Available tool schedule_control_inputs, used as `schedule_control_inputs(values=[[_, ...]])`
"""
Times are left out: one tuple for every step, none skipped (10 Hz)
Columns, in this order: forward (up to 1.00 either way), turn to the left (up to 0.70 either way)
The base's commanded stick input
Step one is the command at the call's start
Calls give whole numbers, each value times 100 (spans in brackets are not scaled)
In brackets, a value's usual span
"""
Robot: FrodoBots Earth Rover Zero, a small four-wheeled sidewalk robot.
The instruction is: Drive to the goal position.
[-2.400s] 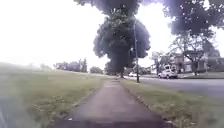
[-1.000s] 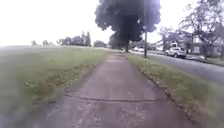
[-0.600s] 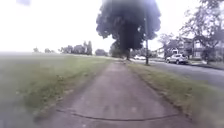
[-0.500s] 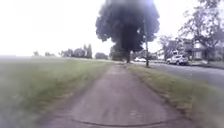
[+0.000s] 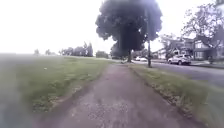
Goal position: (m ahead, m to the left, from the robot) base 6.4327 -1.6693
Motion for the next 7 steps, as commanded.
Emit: schedule_control_inputs(values=[[70,0],[70,0],[70,0],[70,-8],[70,-19],[70,-29],[70,0]])
